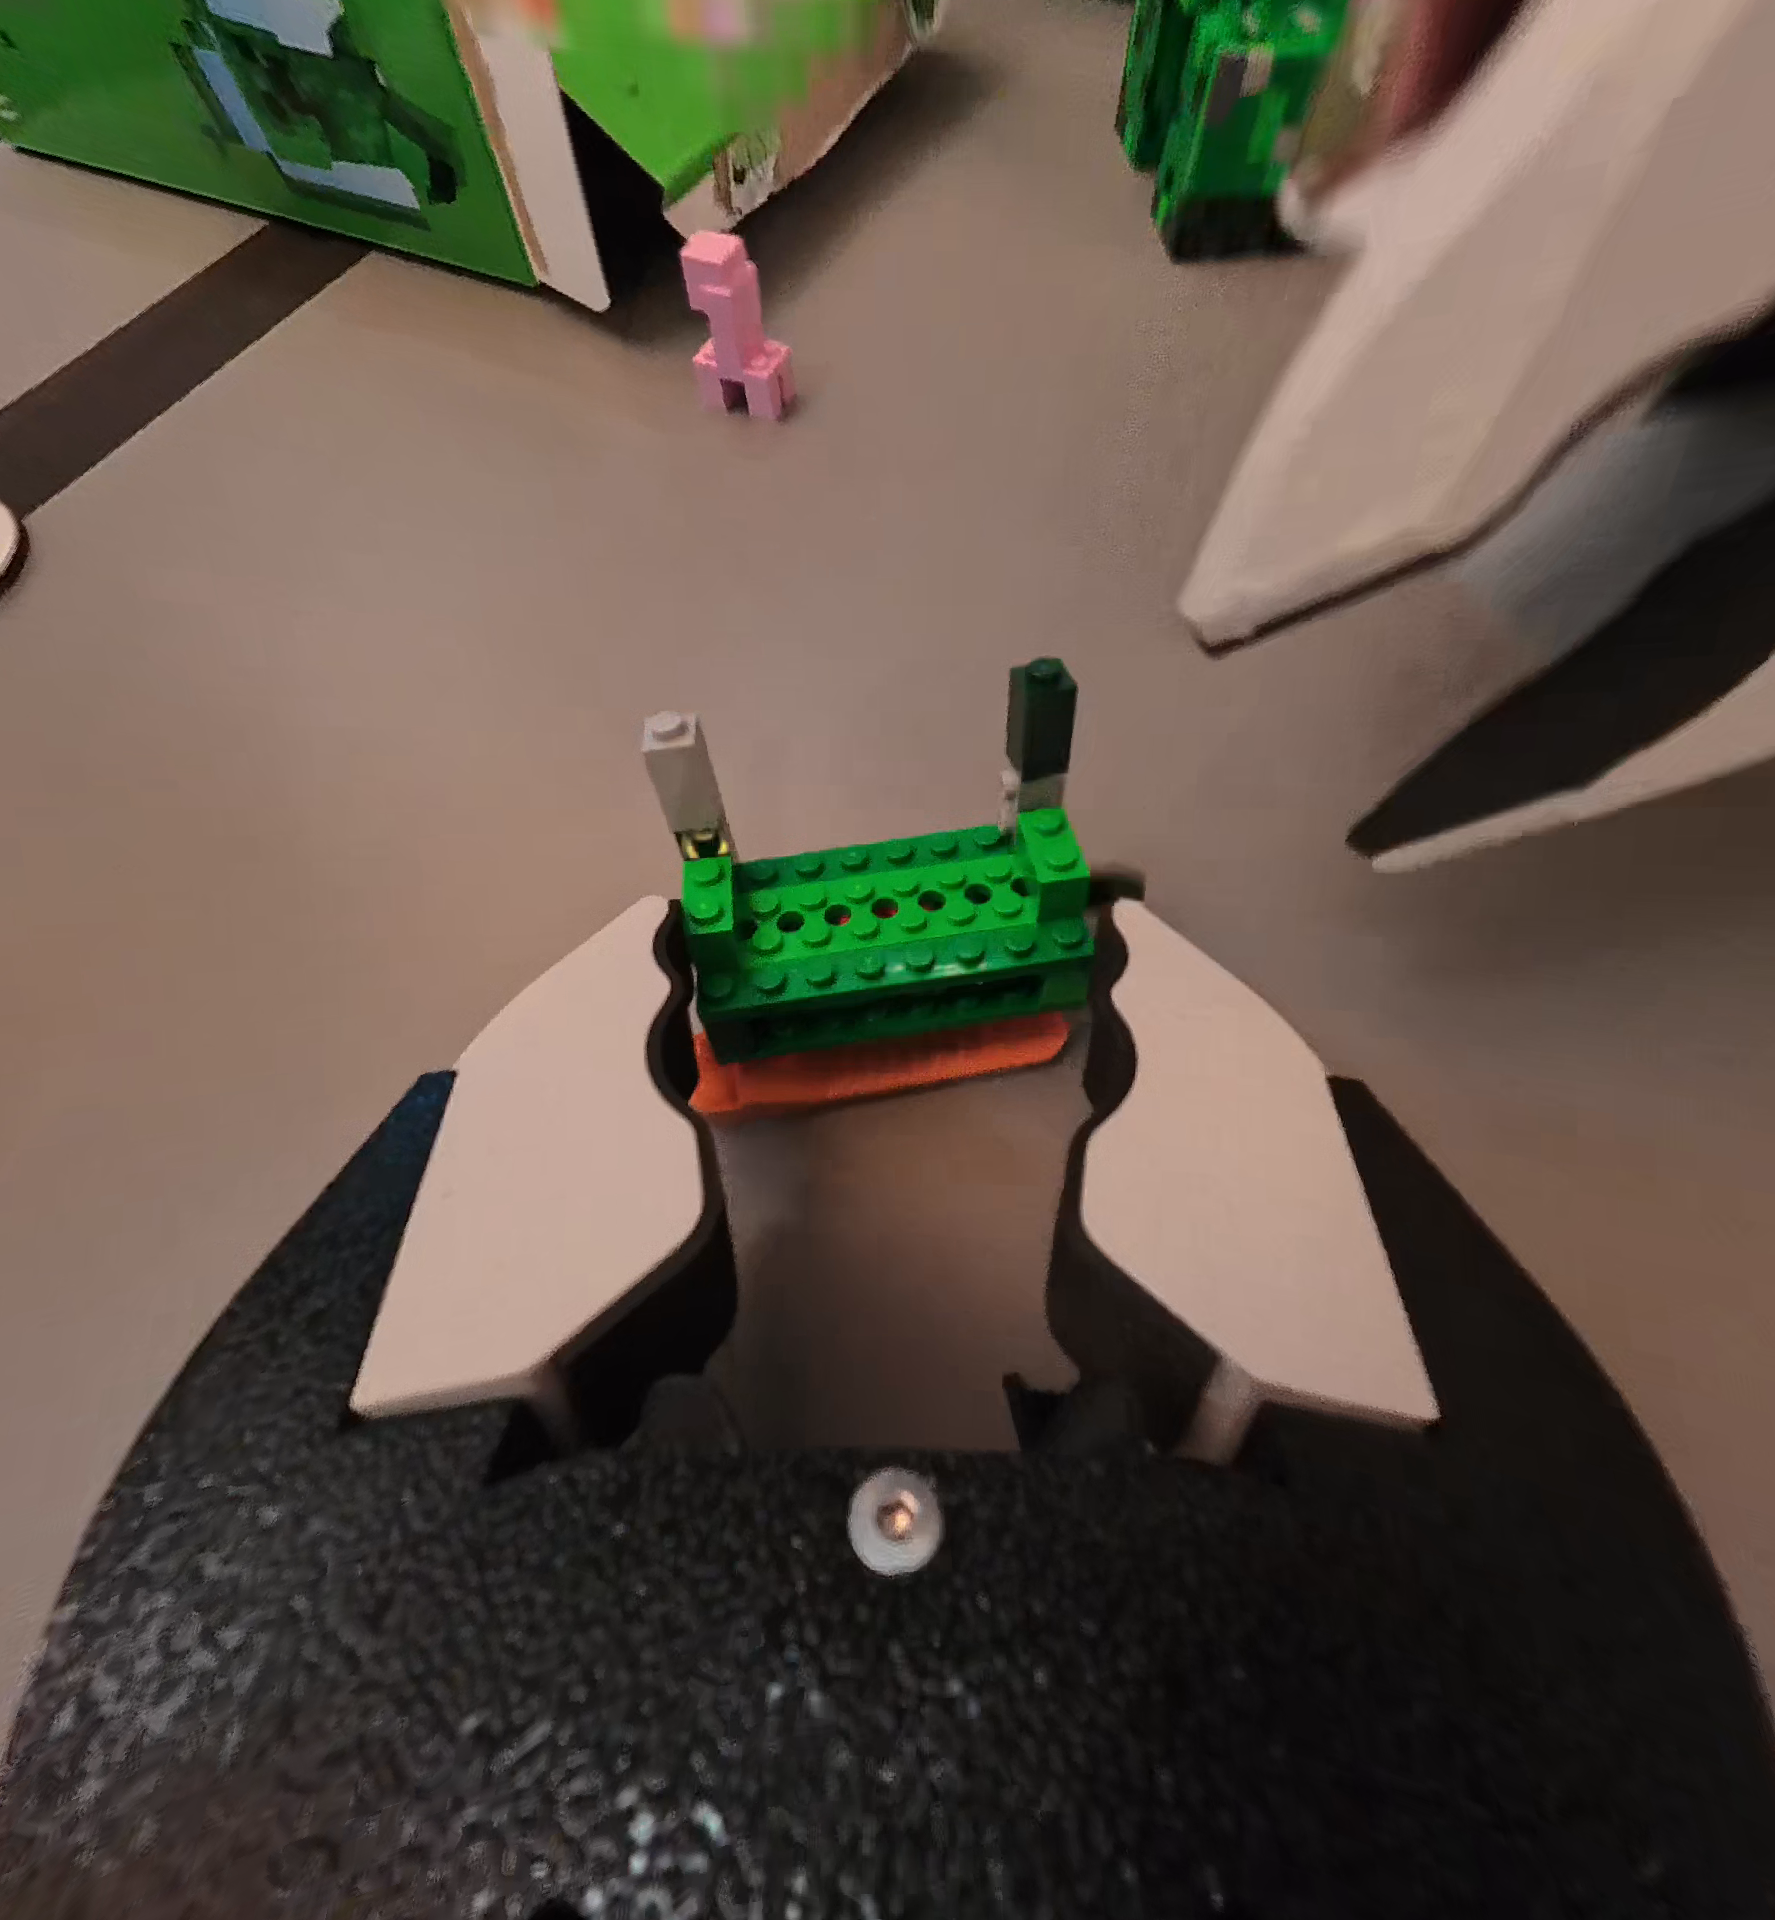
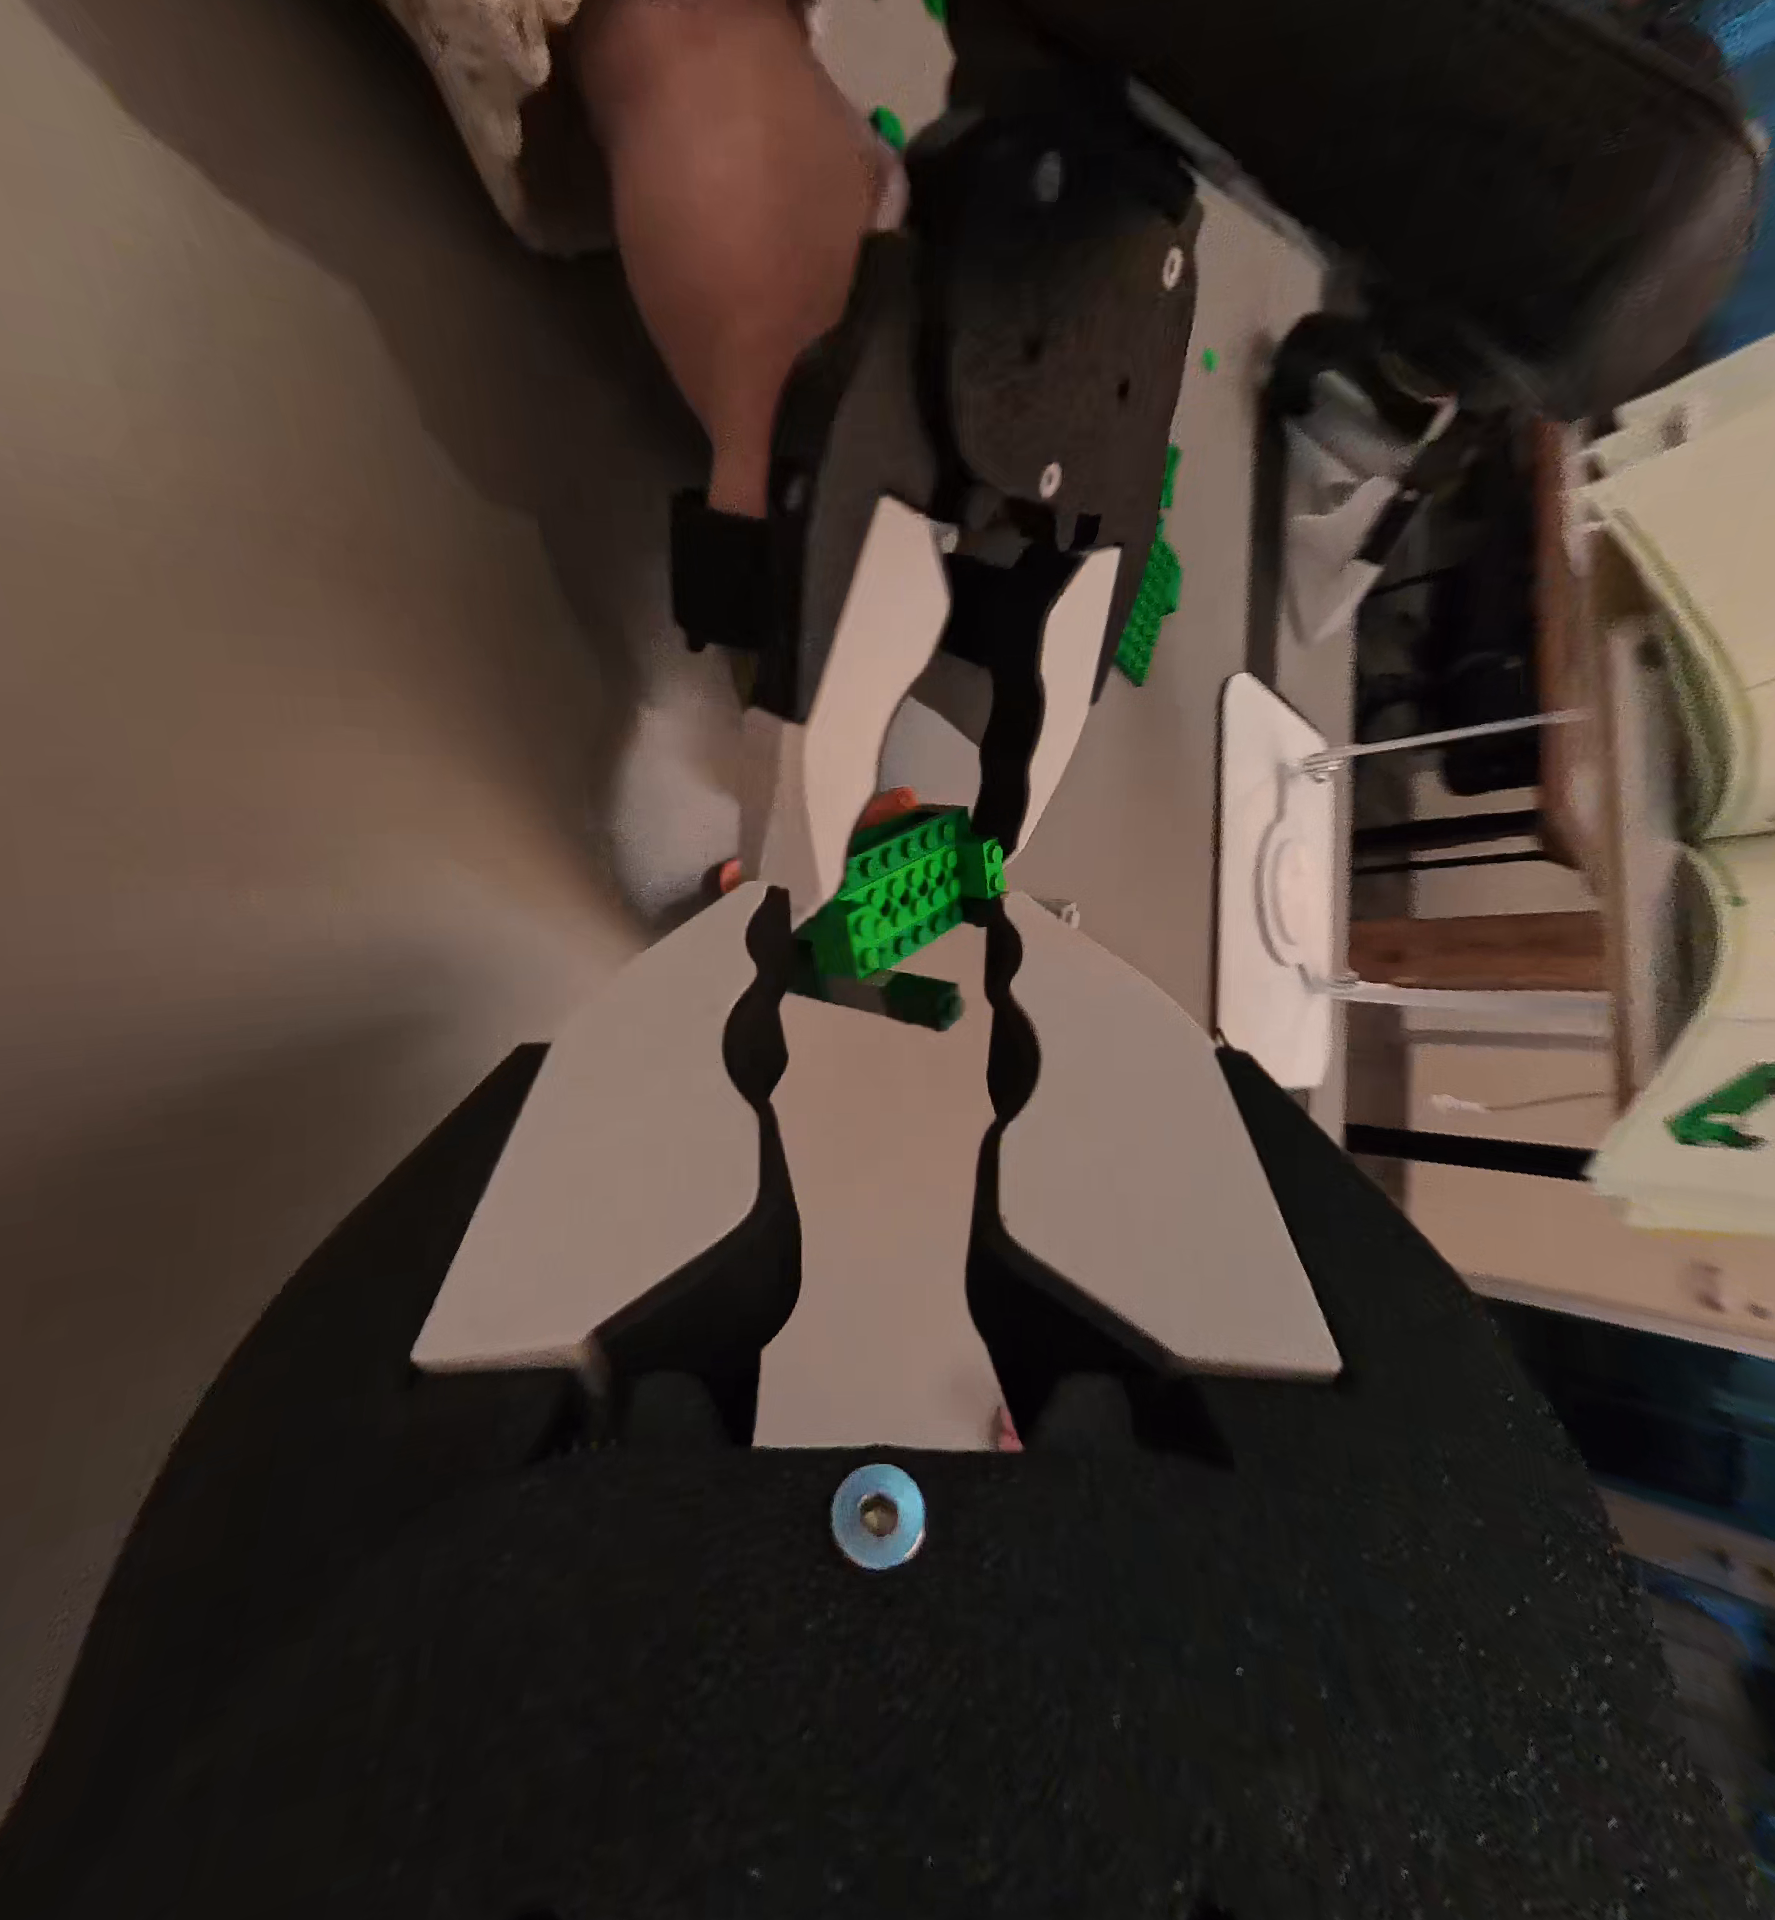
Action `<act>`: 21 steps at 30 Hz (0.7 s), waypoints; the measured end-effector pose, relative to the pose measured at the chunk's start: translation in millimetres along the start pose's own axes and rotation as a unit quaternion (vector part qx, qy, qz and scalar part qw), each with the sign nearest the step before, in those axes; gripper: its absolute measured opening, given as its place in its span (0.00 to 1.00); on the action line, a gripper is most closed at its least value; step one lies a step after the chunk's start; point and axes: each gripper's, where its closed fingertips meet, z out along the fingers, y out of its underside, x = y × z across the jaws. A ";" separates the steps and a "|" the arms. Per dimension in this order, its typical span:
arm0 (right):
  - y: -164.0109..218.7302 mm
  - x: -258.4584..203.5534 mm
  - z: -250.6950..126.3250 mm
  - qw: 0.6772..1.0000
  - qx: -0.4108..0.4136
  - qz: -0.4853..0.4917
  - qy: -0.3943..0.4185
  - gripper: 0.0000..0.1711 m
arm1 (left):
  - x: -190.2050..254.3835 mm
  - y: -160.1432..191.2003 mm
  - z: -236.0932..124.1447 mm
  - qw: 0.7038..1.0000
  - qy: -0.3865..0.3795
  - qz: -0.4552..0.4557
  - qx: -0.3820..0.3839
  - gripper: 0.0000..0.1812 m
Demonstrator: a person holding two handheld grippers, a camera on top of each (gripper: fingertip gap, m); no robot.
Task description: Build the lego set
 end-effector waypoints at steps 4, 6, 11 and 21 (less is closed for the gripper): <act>3.1 -9.4 2.4 0.998 0.013 0.001 0.059 0.21 | -7.3 -3.0 -4.4 0.999 0.007 -0.036 0.017 0.40; 10.5 -12.5 1.1 0.998 0.008 0.020 0.063 0.21 | -11.9 -4.7 -7.8 0.999 0.002 -0.042 0.025 0.40; 27.4 -18.8 -21.3 0.986 0.038 0.162 0.024 0.19 | -12.7 -2.2 -11.9 1.000 -0.020 0.003 0.012 0.40; 54.1 -88.6 -33.3 0.937 -0.045 0.315 -0.143 0.12 | -5.7 -13.4 -27.9 0.995 -0.027 0.045 0.087 0.41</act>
